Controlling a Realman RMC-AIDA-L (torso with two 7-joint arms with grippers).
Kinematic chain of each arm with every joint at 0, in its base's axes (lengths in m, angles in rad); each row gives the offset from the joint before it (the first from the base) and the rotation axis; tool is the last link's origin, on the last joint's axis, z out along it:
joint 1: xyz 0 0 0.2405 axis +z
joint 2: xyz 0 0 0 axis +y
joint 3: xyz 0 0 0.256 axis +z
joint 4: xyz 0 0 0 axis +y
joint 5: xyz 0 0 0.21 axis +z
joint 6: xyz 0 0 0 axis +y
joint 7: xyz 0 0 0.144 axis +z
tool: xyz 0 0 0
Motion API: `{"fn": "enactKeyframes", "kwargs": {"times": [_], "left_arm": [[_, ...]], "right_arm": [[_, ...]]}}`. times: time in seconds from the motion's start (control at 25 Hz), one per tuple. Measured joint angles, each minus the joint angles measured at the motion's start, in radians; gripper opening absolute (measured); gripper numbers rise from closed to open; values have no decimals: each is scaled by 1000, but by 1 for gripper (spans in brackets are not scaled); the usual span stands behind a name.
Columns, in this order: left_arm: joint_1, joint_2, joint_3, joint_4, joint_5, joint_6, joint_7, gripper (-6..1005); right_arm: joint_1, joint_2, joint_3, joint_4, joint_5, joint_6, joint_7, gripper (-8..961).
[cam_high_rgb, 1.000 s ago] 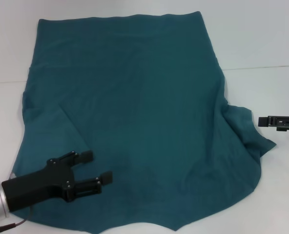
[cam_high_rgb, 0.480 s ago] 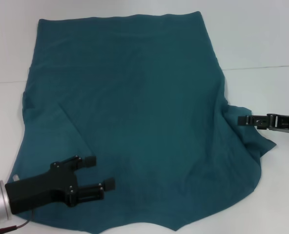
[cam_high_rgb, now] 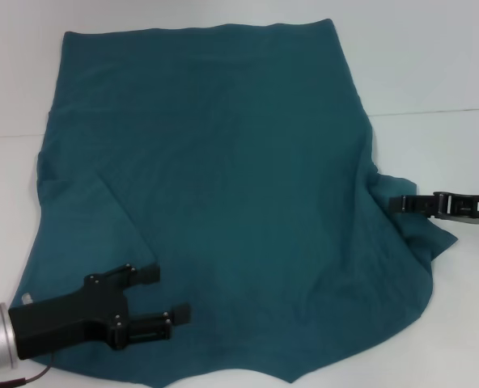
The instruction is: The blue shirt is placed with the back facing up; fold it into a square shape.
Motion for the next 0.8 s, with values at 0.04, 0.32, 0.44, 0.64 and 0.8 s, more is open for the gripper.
{"fn": "enactKeyframes", "kwargs": {"times": [0.04, 0.32, 0.44, 0.64, 0.8], "left_arm": [[0, 0, 0, 0, 0, 0, 0, 947], [0, 1, 0, 2, 0, 1, 0, 947], [0, 1, 0, 3, 0, 2, 0, 947], [0, 1, 0, 6, 0, 3, -2, 947], [0, 0, 0, 6, 0, 3, -2, 947]], "right_arm": [[1, 1, -2, 4, 0, 7, 2, 788], [-6, 7, -3, 13, 2, 44, 1, 584], [-10, 11, -5, 13, 1, 44, 1, 455], [-13, 13, -3, 13, 0, 44, 0, 227], [-14, 14, 2, 13, 0, 47, -1, 88]]}}
